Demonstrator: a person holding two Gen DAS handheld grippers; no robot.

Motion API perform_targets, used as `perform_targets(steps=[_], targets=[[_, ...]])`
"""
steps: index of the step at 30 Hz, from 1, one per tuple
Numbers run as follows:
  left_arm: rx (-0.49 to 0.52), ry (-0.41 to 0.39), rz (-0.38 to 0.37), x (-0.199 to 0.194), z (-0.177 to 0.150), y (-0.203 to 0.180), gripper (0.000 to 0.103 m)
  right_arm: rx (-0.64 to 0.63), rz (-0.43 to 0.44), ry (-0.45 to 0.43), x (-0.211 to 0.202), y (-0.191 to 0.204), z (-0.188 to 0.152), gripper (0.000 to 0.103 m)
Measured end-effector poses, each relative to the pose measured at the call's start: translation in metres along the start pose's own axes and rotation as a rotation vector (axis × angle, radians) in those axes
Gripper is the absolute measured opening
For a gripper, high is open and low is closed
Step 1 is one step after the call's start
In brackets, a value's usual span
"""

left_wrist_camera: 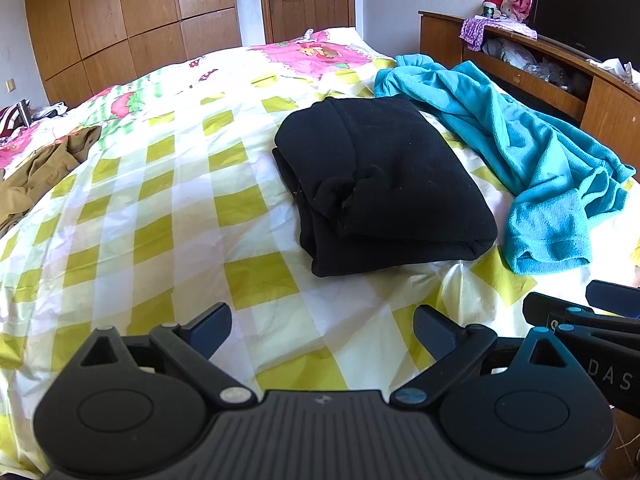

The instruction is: Fold small clothes

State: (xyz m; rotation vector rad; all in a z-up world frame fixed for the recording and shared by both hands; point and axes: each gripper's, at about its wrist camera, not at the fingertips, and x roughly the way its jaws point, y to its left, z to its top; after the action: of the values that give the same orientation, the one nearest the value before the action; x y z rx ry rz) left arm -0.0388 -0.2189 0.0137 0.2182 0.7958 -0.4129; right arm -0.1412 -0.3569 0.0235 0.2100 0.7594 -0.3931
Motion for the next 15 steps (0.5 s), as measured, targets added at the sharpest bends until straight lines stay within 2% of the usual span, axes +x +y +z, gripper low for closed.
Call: perform_targets(steps=[15], targets=[[-0.007, 0.002, -0.001, -0.0003, 0.0000, 0.0004, 0.103, 0.001, -0.001, 0.000, -0.0005, -0.0004, 0.0001, 0.059]])
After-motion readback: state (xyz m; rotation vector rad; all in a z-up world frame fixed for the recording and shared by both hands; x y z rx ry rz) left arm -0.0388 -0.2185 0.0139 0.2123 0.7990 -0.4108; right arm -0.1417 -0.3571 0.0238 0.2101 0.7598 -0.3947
